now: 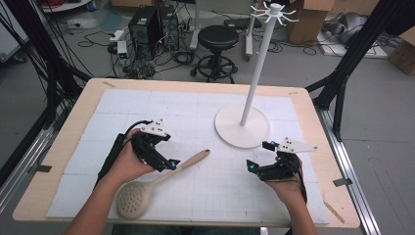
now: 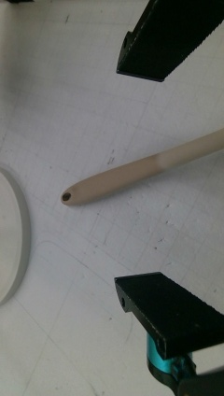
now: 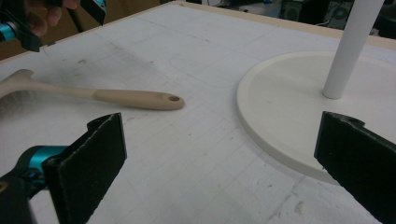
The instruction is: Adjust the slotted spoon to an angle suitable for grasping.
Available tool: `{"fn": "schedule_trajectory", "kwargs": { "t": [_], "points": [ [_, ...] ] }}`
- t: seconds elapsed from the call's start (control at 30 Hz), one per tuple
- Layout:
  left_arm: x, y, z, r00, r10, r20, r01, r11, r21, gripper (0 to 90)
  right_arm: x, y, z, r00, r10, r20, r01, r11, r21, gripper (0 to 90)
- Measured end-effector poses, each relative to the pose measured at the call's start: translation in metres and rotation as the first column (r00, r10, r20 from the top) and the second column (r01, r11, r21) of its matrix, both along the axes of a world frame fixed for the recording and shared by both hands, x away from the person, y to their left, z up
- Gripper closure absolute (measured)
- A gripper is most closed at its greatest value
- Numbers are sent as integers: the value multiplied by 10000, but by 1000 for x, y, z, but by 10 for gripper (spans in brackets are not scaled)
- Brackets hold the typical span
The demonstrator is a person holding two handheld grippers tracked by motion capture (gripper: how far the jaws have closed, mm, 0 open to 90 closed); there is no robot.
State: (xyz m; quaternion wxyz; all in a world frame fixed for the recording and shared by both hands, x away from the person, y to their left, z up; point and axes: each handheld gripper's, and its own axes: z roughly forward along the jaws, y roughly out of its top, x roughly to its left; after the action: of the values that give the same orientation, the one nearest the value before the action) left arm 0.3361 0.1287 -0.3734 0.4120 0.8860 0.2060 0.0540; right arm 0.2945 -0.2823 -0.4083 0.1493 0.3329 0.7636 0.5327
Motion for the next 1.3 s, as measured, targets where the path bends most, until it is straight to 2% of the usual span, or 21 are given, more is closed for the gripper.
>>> {"fn": "schedule_trajectory", "kwargs": {
  "t": [0.1, 0.13, 0.2, 0.23, 0.27, 0.4, 0.43, 0.57, 0.6, 0.67, 0.7, 0.8, 0.93, 1.3],
  "points": [
    [4, -7, -8, 9995, 1, -306, 16, 9984, 557, 19, -1, 0, 0, 10000, -27, -48, 28, 10000, 10, 9],
    [4, -7, -8, 9995, 1, -306, 16, 9984, 557, 20, -1, 0, 0, 10000, -30, -49, 30, 10000, 10, 9],
    [5, -13, -13, 9988, 20, -483, 25, 9957, 930, 20, -1, -1, 0, 10000, -33, -55, 33, 10000, -2, 9],
    [5, -13, -13, 9988, 20, -483, 25, 9957, 930, 20, -1, -1, 0, 10000, -49, -56, 49, 10000, -6, 9],
    [5, -16, -15, 9983, 22, -579, 47, 9930, 1179, 20, 0, -1, 0, 10000, -51, -52, 51, 10000, -23, 9],
    [5, -21, -17, 9961, -311, -830, 427, 9890, 1415, 151, 0, -1, -1, 10000, -47, -31, 47, 9999, -90, 9],
    [4, -23, -20, 9956, -382, -852, 519, 9849, 1650, 155, 0, -1, -1, 10000, -47, -28, 47, 9999, -94, 9],
    [4, -28, -26, 9951, -309, -942, 500, 9767, 2085, 175, 0, -1, -1, 10000, -50, -23, 50, 9999, -109, 9],
    [4, -28, -26, 9951, -309, -942, 500, 9767, 2085, 192, 0, -1, -1, 10000, -56, -36, 55, 9999, -125, 9],
    [4, -30, -30, 9898, -367, -1378, 671, 9725, 2231, 214, 0, 0, -2, 10000, -58, -11, 57, 9998, -167, 9],
    [4, -31, -31, 9888, -394, -1442, 722, 9705, 2299, 223, 0, 0, -2, 10000, -37, -46, 36, 9999, -163, 9],
    [5, -31, -32, 9887, -357, -1453, 716, 9655, 2502, 252, 0, 0, -2, 10000, -13, -67, 12, 9999, -173, 9],
    [5, -32, -33, 9874, -474, -1507, 838, 9658, 2452, 292, 0, 1, -2, 9999, 13, -125, -15, 9998, -179, 9],
    [3, -36, -38, 9844, -543, -1673, 1025, 9501, 2946, 396, 0, 1, -3, 9999, 24, -107, -27, 9996, -275, 9]
  ]
}}
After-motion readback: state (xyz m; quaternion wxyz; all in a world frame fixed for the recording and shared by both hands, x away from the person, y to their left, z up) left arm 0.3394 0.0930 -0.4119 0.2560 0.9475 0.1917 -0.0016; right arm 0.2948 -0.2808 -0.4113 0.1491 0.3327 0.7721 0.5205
